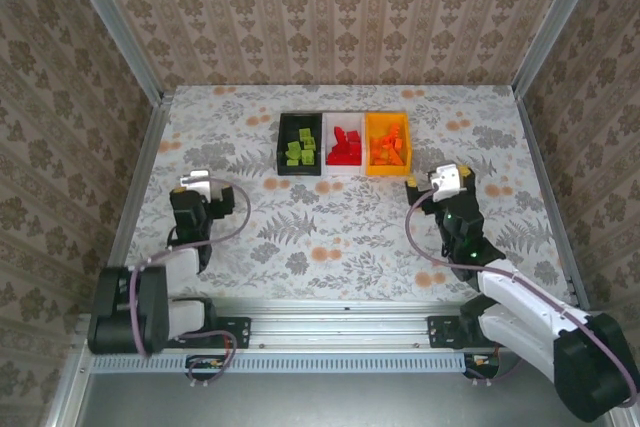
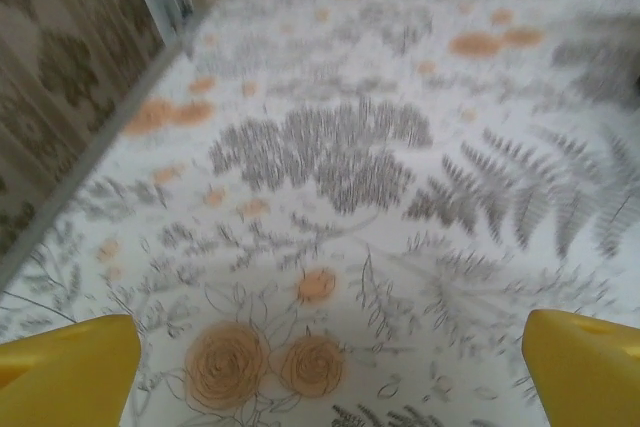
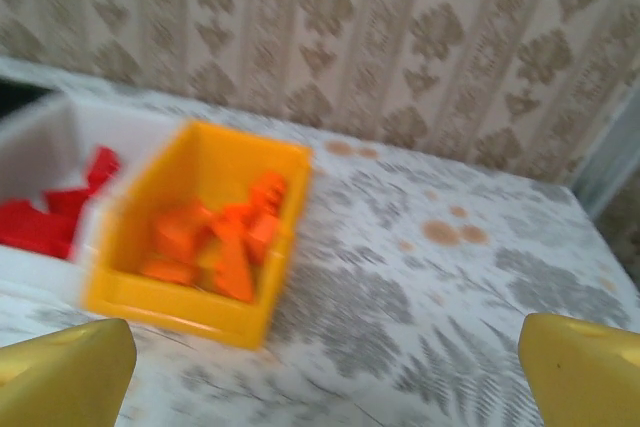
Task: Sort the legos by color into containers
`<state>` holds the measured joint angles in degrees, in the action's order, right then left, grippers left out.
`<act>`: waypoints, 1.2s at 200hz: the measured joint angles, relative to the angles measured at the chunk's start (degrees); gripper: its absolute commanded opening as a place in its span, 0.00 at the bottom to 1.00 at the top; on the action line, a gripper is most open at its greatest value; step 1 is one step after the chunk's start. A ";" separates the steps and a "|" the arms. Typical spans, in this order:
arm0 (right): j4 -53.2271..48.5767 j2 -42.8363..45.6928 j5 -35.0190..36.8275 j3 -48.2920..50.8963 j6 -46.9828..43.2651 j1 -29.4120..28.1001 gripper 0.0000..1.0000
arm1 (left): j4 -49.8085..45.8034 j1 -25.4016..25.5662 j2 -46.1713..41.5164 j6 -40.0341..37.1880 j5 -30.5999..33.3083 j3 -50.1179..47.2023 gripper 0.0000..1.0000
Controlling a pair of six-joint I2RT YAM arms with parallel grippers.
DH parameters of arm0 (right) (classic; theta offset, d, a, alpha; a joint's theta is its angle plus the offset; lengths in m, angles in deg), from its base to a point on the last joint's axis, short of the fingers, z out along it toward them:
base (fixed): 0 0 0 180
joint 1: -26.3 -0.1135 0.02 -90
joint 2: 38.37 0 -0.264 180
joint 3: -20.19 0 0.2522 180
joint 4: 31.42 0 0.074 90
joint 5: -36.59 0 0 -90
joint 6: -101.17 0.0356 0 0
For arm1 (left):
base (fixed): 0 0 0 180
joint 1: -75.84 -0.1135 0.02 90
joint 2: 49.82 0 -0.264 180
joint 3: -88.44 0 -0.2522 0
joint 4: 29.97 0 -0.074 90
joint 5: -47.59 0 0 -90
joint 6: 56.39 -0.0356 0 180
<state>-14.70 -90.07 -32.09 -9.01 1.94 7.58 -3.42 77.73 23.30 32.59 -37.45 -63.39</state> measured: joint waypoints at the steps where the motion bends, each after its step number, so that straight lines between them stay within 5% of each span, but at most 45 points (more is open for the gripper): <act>1: 0.11 -0.07 -0.09 0.11 -0.07 0.22 1.00 | 0.00 -0.07 0.24 -0.09 -0.20 0.09 1.00; 40: 5.99 -5.05 -5.81 3.32 0.61 9.81 1.00 | 7.08 -2.36 13.66 -2.40 -10.82 6.40 1.00; 109: 24.81 -36.59 -11.17 0.15 5.01 12.61 1.00 | 8.79 -2.27 14.95 -2.27 -11.17 7.50 1.00; 151: 21.59 -36.72 -14.16 -7.37 8.37 17.00 1.00 | 8.74 -2.29 14.95 -2.27 -10.95 7.52 1.00; 240: 19.61 -36.72 -15.80 -7.50 9.51 17.09 1.00 | 8.74 -2.29 14.95 -2.27 -10.93 7.52 1.00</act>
<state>4.90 -126.79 -47.89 -16.51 11.45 24.67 5.32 75.44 38.25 30.32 -48.38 -55.87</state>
